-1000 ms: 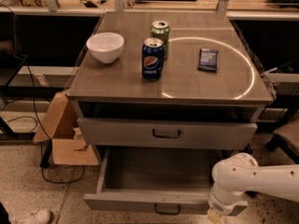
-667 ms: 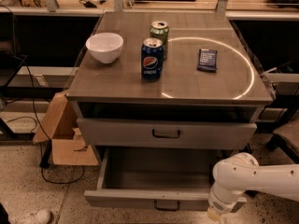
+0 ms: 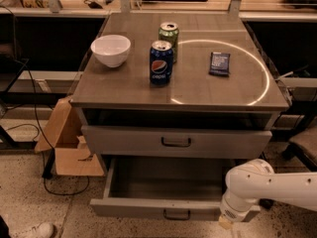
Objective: Close middle drawer
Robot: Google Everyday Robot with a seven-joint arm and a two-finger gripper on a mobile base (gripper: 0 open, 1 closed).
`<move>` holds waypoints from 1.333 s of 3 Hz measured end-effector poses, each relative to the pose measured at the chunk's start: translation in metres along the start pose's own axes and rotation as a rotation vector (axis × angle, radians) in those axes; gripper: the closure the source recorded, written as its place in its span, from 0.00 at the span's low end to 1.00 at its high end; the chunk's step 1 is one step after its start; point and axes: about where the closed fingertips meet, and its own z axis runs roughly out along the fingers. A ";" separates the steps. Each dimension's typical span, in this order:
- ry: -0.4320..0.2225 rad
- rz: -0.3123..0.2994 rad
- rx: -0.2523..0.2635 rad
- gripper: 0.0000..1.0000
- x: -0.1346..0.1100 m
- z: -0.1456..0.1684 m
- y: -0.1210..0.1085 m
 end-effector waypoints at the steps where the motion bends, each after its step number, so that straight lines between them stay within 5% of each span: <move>1: 0.000 0.000 0.000 1.00 0.000 0.000 0.001; 2: -0.068 -0.036 0.045 1.00 -0.035 -0.021 -0.015; 3: -0.068 -0.036 0.045 1.00 -0.035 -0.021 -0.015; 4: -0.022 0.013 0.022 1.00 -0.009 -0.006 -0.016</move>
Offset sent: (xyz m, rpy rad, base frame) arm 0.0874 0.0409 0.0441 0.0722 -0.1904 0.0600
